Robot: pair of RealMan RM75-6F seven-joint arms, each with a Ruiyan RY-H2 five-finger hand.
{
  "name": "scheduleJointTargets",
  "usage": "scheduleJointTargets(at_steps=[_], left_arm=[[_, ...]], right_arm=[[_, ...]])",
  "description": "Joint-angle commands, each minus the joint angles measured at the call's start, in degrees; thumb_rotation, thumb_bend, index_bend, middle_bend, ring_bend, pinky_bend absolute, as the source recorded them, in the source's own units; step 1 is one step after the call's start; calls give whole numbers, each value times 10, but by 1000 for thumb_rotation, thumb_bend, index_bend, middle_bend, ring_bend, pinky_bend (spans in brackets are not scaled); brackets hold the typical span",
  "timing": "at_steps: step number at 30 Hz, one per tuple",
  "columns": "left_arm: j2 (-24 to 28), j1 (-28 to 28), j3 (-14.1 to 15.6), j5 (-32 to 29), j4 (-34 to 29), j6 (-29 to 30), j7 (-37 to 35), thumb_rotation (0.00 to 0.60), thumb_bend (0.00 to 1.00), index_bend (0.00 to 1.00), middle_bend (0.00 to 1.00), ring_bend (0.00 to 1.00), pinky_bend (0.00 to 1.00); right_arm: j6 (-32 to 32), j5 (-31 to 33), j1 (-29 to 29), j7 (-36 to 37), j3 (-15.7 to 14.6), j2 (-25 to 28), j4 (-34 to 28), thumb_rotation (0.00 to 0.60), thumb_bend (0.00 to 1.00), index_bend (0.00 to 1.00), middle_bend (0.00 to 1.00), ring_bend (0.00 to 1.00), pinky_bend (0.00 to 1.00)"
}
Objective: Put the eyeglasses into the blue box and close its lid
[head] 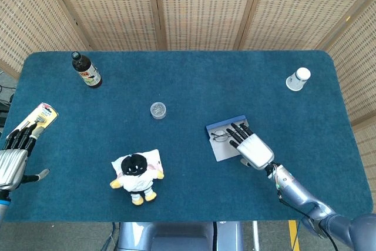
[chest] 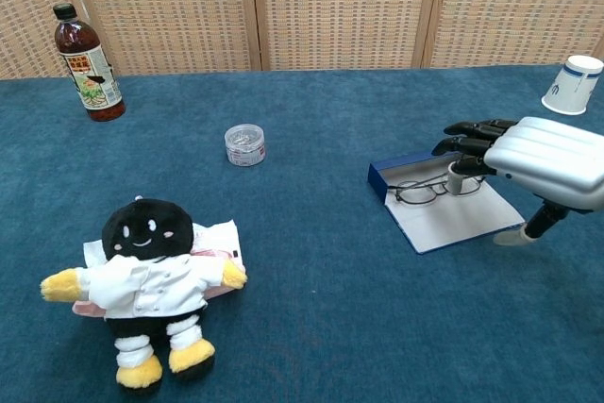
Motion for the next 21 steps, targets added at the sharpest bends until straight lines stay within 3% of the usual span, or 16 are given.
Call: scheduleJointTargets(at_steps=[1,21], left_arm=[[0,-2,-1,-3,1,-3,0,600,0,0,0,0,0],[-6,-8,-4,-18,2,-15,13,600,0,0,0,0,0]], right_arm=[[-2,-3,0,13,-2,-21,31,600,143,386,153,0,157],[-2,-12,7,39,-6,-61,103,600,207,405,163,0,170]])
